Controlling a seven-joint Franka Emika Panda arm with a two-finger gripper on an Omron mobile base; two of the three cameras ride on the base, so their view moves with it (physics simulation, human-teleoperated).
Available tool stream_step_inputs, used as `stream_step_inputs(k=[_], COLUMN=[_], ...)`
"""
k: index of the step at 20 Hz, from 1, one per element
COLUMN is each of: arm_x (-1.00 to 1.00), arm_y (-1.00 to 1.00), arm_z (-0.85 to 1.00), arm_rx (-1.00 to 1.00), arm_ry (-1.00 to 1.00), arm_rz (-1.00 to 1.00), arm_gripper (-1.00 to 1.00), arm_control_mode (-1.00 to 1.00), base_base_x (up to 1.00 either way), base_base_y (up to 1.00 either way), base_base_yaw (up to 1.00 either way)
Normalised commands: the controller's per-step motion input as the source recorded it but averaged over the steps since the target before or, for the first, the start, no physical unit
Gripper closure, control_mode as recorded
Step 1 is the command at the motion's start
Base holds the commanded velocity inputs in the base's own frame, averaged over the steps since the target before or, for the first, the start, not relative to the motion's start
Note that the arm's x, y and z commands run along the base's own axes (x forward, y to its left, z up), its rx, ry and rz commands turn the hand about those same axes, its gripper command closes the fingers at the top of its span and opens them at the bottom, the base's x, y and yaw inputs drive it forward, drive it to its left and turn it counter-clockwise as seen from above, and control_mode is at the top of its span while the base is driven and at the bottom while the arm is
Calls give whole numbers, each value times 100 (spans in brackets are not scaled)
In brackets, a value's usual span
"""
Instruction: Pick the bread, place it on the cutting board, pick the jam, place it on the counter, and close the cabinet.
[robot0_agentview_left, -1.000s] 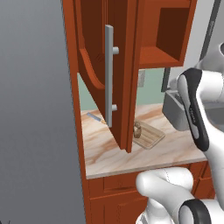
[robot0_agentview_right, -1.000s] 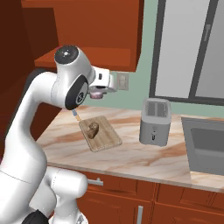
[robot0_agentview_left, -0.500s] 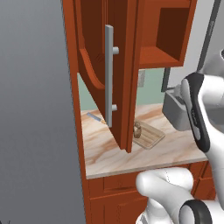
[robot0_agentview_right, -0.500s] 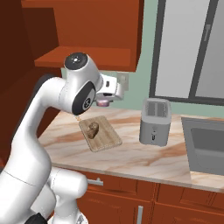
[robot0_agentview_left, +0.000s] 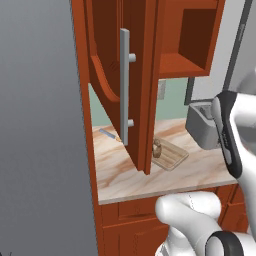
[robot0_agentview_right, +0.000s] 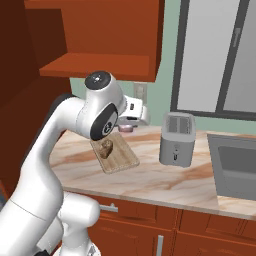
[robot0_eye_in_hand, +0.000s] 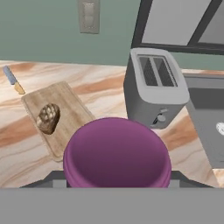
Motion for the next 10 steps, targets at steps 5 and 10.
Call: stream_step_inputs(k=[5,10], arm_x=[-4,0], arm_y=[-25,-20], arm_z=[-32,-34], arm_rx=[-3,-3], arm_ry=[3,2], arm_rz=[-1,-1], arm_gripper=[100,100], arm_control_mode=[-100,-100], base_base_x=[0,0], base_base_y=[0,0], base_base_yaw=[0,0])
